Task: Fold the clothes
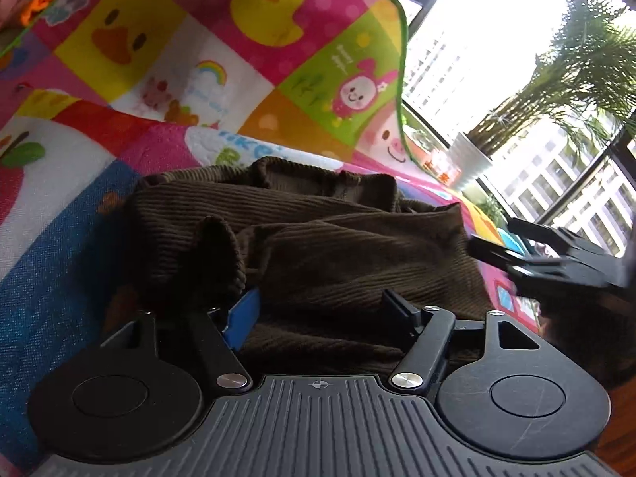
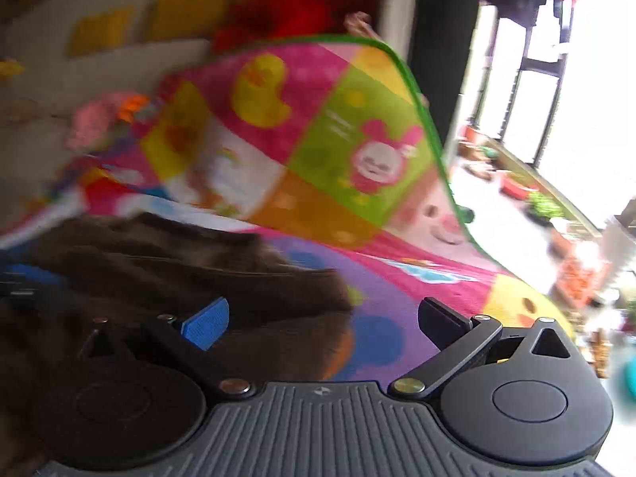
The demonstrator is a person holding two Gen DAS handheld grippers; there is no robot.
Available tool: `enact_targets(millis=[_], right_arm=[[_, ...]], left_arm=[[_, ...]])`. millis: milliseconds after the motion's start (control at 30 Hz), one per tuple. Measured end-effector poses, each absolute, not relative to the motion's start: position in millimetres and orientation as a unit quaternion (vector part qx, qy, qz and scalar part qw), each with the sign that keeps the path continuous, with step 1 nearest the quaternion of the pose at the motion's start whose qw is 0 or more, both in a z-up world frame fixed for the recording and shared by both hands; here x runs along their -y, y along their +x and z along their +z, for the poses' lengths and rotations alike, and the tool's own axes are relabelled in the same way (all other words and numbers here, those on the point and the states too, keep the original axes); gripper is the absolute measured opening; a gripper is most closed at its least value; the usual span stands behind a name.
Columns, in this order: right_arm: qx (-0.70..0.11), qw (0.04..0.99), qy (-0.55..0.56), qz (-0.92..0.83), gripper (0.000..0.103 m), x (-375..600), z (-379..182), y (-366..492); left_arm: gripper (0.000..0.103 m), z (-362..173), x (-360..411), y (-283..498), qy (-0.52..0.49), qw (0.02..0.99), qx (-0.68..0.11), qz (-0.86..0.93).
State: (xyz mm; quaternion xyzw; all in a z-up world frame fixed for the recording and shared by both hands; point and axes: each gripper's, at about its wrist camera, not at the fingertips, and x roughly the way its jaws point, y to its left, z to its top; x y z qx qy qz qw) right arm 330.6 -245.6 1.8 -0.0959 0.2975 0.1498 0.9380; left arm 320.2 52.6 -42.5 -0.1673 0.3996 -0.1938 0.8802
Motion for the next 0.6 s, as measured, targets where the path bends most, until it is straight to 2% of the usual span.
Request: enact_targets(millis=[100, 233, 333, 400, 467, 533, 567, 600], right_arm=[[-0.327, 0.921, -0.107, 0.184, 0.102, 245, -3, 314], [-0.345, 0.91, -0.164, 0.159, 0.103, 239, -41, 306], [-0.355, 0.909, -0.148, 0.159, 0.103, 244, -28, 309], [-0.329, 0.916, -0.154, 0.169, 0.103, 247, -12, 304], [-0.313, 0.923, -0.131, 0.18, 0.103, 255, 6, 306], [-0.309, 0.929, -0.085, 0.187, 0.103, 262, 20, 316], [-0.311, 0.93, -0.06, 0.188, 0.101, 265, 24, 321], [-0.313, 0.93, -0.041, 0.188, 0.095, 265, 28, 332]], left_arm=[[0.078, -43, -51, 320, -0.166, 0.881, -0.397, -0.197], [0.079, -42, -53, 320, -0.17, 0.881, -0.395, -0.197], [0.079, -31, -62, 317, -0.18, 0.881, -0.391, -0.196], [0.082, -22, -71, 316, -0.186, 0.883, -0.385, -0.192], [0.087, -14, -86, 318, -0.194, 0.888, -0.377, -0.177], [0.088, -13, -102, 326, -0.208, 0.889, -0.382, -0.145], [0.086, -16, -110, 331, -0.218, 0.886, -0.389, -0.129], [0.084, -21, -118, 336, -0.231, 0.88, -0.398, -0.118]])
